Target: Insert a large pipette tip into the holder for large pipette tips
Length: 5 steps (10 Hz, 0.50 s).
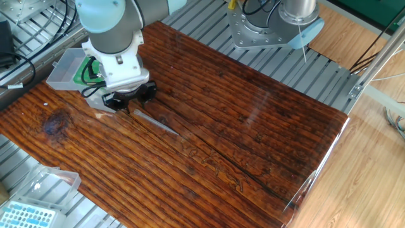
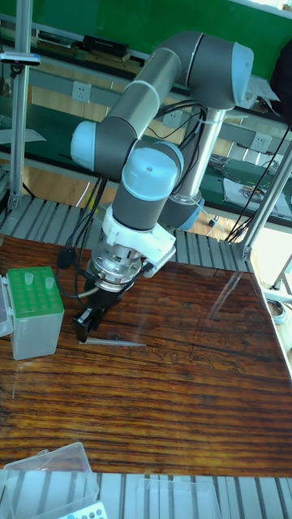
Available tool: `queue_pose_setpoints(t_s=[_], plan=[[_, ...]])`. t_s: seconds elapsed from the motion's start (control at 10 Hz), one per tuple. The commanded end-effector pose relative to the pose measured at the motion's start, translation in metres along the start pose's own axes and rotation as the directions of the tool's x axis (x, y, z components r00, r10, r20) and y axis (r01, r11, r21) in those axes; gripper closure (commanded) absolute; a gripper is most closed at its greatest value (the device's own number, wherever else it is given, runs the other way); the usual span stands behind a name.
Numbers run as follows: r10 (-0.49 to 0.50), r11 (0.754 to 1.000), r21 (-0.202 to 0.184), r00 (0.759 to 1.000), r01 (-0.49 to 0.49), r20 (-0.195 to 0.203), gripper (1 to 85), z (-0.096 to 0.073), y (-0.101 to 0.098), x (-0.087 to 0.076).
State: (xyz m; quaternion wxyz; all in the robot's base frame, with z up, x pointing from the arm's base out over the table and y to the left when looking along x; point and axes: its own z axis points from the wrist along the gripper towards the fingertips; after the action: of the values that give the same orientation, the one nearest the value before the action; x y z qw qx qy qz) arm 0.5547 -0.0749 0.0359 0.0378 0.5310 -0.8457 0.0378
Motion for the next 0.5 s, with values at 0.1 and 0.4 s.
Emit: queue_pose_setpoints(t_s=[0.1,0.4], plan=[[-0.137,0.99,0.047,0.989,0.134,0.05,46.7,0.003,-0.013,-0.01],[-0.186,0.982,-0.006,0.979,0.187,0.089,46.3,0.016,-0.003,-0.013]])
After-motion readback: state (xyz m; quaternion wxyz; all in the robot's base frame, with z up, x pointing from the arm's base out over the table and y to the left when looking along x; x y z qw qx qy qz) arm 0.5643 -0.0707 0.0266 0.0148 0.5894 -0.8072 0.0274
